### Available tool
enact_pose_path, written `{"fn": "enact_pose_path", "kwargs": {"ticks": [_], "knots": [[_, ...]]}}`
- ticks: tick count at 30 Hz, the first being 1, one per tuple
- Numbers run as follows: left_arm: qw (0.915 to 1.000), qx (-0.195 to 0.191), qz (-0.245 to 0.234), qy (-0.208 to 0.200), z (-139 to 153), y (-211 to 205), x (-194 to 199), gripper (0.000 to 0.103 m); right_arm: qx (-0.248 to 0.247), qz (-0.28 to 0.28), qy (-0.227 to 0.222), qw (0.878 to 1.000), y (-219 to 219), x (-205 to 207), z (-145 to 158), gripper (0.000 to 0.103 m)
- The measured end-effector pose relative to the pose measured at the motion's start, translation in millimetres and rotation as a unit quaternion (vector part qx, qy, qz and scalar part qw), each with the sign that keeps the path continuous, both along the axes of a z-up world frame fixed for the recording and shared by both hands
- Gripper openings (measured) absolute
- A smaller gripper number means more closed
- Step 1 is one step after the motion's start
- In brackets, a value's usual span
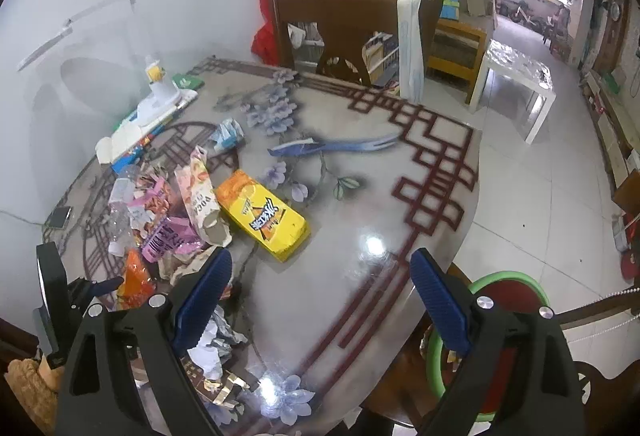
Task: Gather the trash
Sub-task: 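Grasp the orange snack bag with the left tool while the right tool grasps the yellow drink pouch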
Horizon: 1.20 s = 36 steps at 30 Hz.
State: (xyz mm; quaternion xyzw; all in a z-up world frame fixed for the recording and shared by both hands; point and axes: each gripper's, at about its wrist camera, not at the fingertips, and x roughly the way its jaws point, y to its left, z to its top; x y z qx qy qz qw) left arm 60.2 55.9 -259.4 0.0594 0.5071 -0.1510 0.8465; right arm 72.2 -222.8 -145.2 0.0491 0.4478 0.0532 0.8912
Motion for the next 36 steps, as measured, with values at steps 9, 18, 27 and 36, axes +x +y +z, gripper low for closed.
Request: {"fn": "enact_pose_path", "kwargs": {"ticks": [9,18,27,36], "knots": [[0.9931,-0.089,0.073,-0.021,29.6,12.6,-8.0,0.054,-0.009,0.056,0.044,0.997,21.4,37.3,-25.8,0.088],[0.9631,-0.145,0.207,-0.092,70.2,37.9,-19.9,0.054,-0.054,0.153,0.109,0.981,62.0,104.4,-82.1,0.088],[0.9494,-0.162,0.242,-0.117,94.9,34.2,-14.5,0.055,-0.069,0.208,0.148,0.964,87.9,147.4,-117.2,0.087],[0.9452,-0.156,0.258,-0.126,101.1,38.0,-7.2,0.055,-0.080,0.228,0.165,0.956,105.7,154.1,-136.6,0.084]]}}
